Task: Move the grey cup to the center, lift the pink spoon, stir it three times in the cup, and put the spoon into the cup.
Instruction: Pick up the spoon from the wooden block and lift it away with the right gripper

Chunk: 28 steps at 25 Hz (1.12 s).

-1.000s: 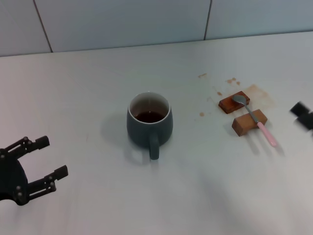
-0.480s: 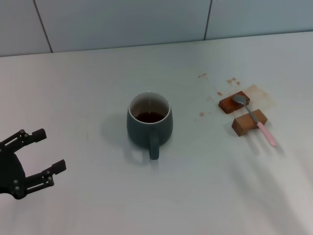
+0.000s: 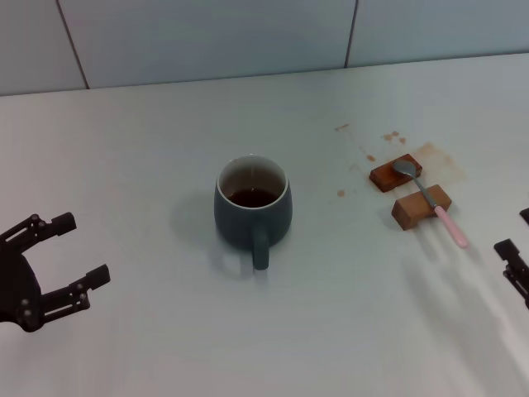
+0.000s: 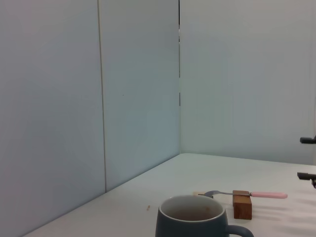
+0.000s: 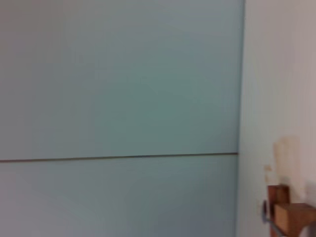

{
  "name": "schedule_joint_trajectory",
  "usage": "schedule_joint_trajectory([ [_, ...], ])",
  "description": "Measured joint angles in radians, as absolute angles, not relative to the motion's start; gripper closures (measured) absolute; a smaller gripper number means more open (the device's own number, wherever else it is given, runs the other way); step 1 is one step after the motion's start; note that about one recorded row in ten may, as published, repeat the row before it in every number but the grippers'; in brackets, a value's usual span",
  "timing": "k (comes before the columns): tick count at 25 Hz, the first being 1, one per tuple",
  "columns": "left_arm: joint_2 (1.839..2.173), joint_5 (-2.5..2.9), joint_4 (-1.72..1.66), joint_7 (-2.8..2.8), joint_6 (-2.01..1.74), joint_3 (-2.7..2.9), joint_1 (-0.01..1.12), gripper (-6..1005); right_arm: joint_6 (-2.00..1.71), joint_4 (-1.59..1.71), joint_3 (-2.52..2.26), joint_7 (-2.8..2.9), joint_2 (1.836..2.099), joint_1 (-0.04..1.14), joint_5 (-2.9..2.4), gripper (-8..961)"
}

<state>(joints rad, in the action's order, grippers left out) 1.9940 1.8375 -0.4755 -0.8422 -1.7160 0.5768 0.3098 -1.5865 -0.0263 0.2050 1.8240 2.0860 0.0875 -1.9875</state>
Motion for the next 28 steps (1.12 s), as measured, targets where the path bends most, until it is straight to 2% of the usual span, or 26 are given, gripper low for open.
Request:
schedule_joint_trajectory([
  [28, 2.004, 1.835, -0.476, -0.842, -1.716, 0.551, 0.310, 143, -1.403, -0.028, 0.144, 1.791, 2.084, 0.183, -1.990, 208],
])
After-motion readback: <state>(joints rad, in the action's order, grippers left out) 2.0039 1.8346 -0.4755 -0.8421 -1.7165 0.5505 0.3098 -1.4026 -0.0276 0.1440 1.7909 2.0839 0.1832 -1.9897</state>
